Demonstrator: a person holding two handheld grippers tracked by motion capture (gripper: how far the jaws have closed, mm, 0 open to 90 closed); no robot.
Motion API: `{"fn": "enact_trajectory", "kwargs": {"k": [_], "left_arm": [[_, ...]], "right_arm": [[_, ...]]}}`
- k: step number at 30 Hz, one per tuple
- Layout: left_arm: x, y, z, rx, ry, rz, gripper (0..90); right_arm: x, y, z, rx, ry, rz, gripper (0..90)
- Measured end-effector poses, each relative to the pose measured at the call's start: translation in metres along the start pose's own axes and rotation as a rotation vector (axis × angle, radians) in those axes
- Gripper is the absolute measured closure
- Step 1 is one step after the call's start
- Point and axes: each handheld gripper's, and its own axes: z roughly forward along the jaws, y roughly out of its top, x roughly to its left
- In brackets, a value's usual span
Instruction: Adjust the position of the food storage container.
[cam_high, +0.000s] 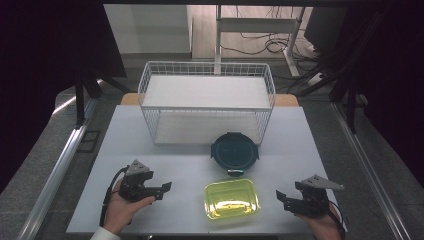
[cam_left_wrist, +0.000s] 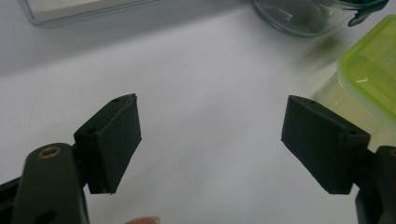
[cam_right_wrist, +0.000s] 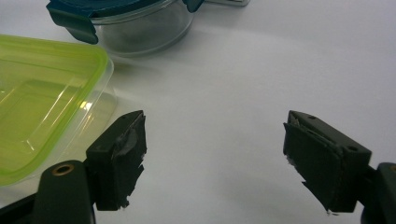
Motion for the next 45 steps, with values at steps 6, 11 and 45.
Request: {"fn": "enact_trajectory", "kwargs": {"k": [6,11,45], "left_arm": [[0.003,-0.003,-0.004,-0.014,0.005,-0.017,19.9],[0.004,-0.007,-0.009,-0.018,0.009,-0.016,19.9],[0.008,-0.012,-0.013,-0.027,-0.001,-0.05,19.9]], "right_arm": [[-0.005,0.002,0.0,-0.006,-0.002,0.044,25.4],[-0.004,0.008,0.0,-0.03,0.002,0.073,27.1],[-0.01,0.043,0.016,0.102,0.018,0.063,37.8]]}}
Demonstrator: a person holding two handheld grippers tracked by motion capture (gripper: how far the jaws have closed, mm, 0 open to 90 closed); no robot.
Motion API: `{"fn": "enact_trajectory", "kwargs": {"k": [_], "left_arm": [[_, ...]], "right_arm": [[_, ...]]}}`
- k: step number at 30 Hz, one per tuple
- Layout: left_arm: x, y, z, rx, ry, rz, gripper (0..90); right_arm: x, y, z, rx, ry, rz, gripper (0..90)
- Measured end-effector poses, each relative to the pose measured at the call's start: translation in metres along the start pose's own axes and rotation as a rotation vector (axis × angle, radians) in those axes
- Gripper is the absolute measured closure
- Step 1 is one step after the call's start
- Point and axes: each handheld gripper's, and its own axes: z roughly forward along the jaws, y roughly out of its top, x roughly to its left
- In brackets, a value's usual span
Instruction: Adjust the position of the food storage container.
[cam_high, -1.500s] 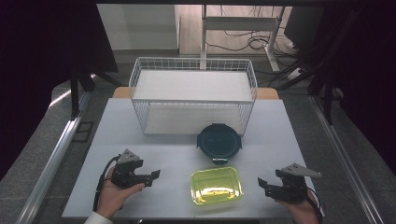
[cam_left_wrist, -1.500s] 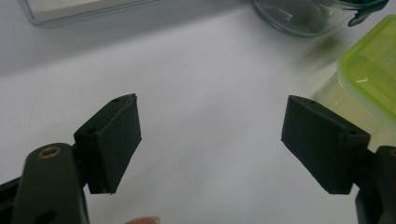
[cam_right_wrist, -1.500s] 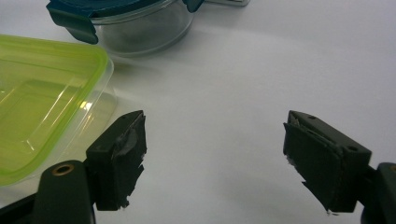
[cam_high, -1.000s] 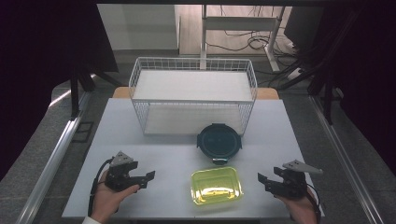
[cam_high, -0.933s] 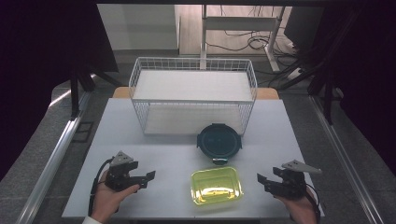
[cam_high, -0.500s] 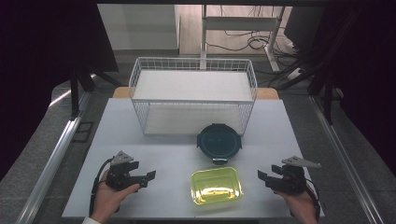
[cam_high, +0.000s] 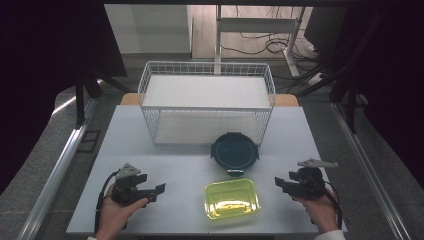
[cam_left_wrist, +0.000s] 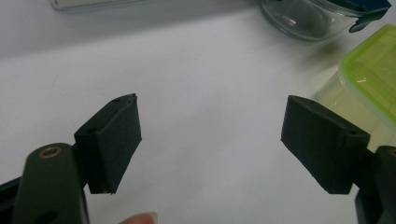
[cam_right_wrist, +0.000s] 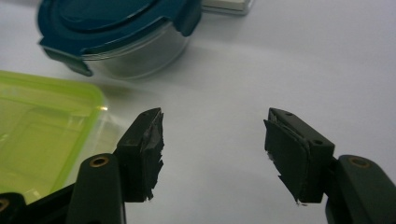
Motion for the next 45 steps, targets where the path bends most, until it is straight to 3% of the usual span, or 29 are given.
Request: {"fn": "enact_trajectory", "kwargs": {"k": [8,12,18,23,30,34,45], "left_arm": [[0.003,0.0,-0.001,0.001,-0.003,0.007,20.1],[0.003,0.002,0.002,0.004,0.0,0.009,20.2],[0.002,0.0,0.002,0.007,0.008,0.011,20.2],[0.004,-0.002,0.0,0.003,0.011,0.001,20.2],[0.007,-0.002,0.001,0.013,0.009,0.006,20.1],[0.007,-0.002,0.002,0.02,0.011,0.005,20.0],[0.009,-0.003,0.002,0.029,0.023,-0.01,20.1]], "right_arm": [[-0.007,0.022,0.007,0.04,-0.028,0.05,41.8],[-0.006,0.032,0.018,0.082,-0.062,-0.001,44.7],[-0.005,0.049,0.033,0.091,-0.033,0.001,53.3],[0.003,0.061,0.04,0.097,-0.042,-0.042,60.9],[0.007,0.077,0.053,0.111,-0.033,-0.031,74.3],[0.013,0.081,0.069,0.128,-0.088,-0.036,84.7],[0.02,0.081,0.087,0.155,-0.072,-0.038,89.1]]}}
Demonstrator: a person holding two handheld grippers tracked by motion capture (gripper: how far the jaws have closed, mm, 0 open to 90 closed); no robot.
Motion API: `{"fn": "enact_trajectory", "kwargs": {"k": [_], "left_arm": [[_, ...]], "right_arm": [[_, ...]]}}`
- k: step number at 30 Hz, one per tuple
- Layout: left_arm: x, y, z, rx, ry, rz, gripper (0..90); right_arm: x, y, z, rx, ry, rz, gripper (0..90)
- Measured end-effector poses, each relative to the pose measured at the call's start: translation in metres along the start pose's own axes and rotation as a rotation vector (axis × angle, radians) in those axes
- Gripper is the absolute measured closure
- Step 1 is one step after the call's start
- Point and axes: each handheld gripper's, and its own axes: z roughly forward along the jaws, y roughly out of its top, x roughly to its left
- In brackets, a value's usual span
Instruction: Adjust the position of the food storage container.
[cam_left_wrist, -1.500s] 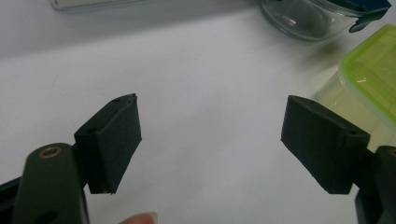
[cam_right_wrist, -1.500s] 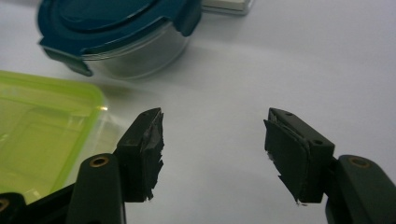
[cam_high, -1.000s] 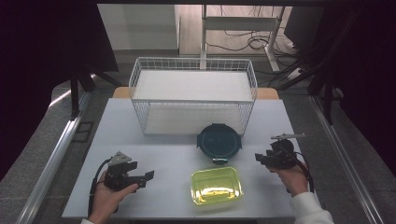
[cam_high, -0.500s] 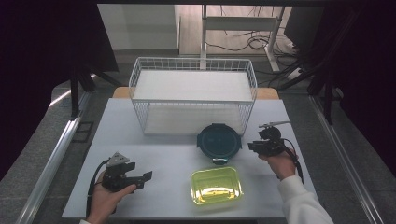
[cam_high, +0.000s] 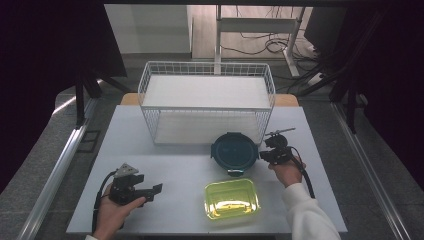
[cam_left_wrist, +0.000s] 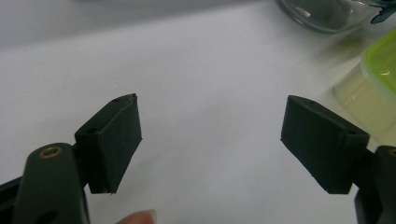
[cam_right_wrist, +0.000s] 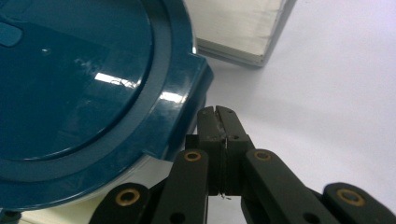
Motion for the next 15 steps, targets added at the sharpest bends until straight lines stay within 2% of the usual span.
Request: {"fn": "enact_trajectory", "kwargs": {"k": [5,15], "left_arm": [[0.0005,0.0,0.0,-0.003,0.0,-0.012,19.9],[-0.0005,0.0006,0.0017,0.003,-0.001,-0.006,19.9]], "right_arm": [[0.0025,-0.0003,-0.0004,-0.001,-0.008,-0.011,89.2],[0.0041,0.0001,-0.0017,0.009,-0.012,-0.02,89.4]]}}
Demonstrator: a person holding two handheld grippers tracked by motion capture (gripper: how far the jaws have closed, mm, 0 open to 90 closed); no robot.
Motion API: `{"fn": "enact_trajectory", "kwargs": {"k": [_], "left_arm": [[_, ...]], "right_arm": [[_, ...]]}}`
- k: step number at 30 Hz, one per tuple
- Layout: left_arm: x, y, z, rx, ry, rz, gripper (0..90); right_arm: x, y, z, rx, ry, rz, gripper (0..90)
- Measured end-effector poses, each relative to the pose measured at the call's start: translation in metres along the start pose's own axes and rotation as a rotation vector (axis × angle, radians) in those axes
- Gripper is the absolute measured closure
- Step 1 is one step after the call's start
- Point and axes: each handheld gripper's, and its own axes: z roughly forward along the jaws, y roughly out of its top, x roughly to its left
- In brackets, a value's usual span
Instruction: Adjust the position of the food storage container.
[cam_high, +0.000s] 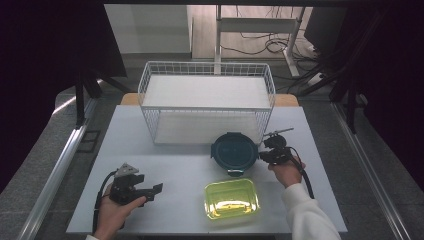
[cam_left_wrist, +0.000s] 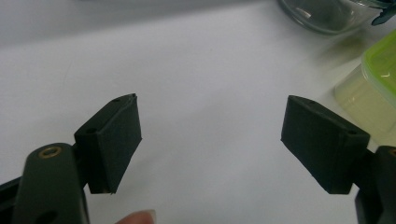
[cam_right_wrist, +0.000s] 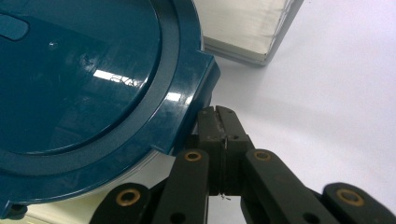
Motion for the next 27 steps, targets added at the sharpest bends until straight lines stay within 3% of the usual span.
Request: {"fn": "enact_trajectory", "kwargs": {"k": [5,11,27], "left_arm": [[0.0,0.0,0.001,0.003,0.002,0.004,19.9],[0.0,0.001,0.001,0.004,0.001,0.0,19.9],[0.0,0.0,0.002,0.009,0.0,0.004,19.9]], "right_arm": [[0.0,0.001,0.0,0.007,0.002,0.001,89.4],[0.004,0.005,0.0,0.029,-0.029,-0.036,89.5],[0.015,0.009,0.004,0.039,-0.011,-0.057,89.5]]}}
